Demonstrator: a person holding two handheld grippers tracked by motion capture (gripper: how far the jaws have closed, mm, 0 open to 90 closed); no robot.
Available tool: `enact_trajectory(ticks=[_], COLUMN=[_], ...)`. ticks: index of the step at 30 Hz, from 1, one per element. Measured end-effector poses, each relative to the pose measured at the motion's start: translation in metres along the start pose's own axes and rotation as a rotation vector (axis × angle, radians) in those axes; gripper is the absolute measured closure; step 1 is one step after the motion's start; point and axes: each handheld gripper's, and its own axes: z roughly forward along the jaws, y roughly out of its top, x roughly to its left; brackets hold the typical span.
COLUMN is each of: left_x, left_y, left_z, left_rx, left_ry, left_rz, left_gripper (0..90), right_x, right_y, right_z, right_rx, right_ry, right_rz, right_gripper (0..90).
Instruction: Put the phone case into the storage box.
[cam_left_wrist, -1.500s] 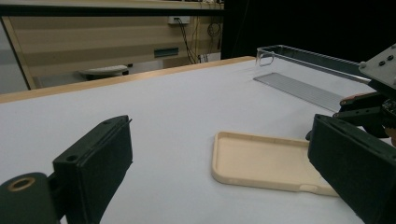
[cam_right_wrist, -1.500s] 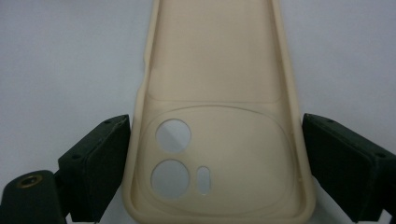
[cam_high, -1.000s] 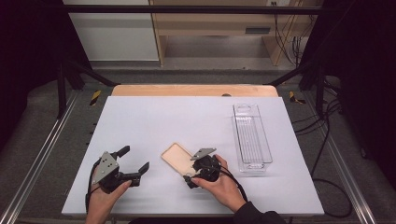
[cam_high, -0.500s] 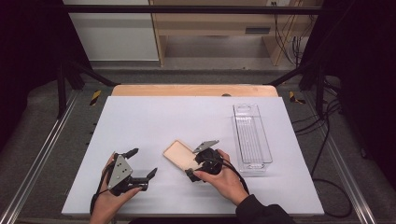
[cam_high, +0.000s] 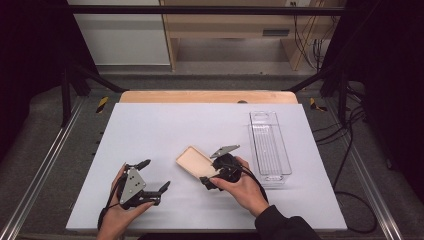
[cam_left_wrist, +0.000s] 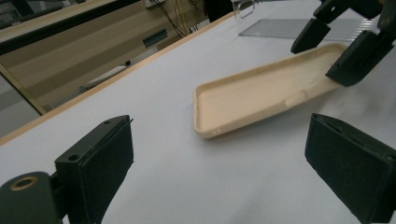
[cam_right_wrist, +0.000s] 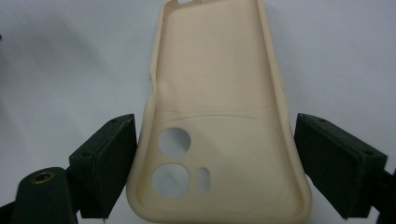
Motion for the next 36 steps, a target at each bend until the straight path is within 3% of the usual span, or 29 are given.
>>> enact_trajectory(ticks=[4, 5, 6, 10, 19, 26, 36], left_x=[-0.008, -0.008, -0.011, -0.015, -0.02, -0.019, -0.02], left_y=[0.002, 0.002, 0.003, 0.005, 0.007, 0.01, 0.007], left_z=[0.006, 0.006, 0.011, 0.02, 0.033, 0.047, 0.047], left_rx=[0.012, 0.012, 0.026, 0.039, 0.056, 0.06, 0.072], left_ry=[0.016, 0.016, 0.029, 0.069, 0.122, 0.148, 0.166], left_rz=[0.076, 0.076, 0.134, 0.221, 0.357, 0.44, 0.494], left_gripper=[12.4, 13.6, 14.6, 18.3, 28.4, 39.5, 51.7], right_x=[-0.002, -0.002, -0.003, 0.001, 0.014, 0.022, 0.029], right_y=[0.007, 0.009, 0.011, 0.018, 0.03, 0.032, 0.035], right_z=[-0.009, -0.01, -0.013, -0.02, -0.023, -0.022, -0.027], right_rx=[-0.012, -0.016, -0.02, -0.023, -0.014, -0.005, 0.003], right_ry=[0.004, 0.005, 0.009, 0.024, 0.062, 0.083, 0.109], right_rz=[0.005, 0.006, 0.005, -0.005, -0.032, -0.055, -0.077], right_gripper=[15.1, 15.1, 15.1, 15.1, 15.0, 15.0, 14.8])
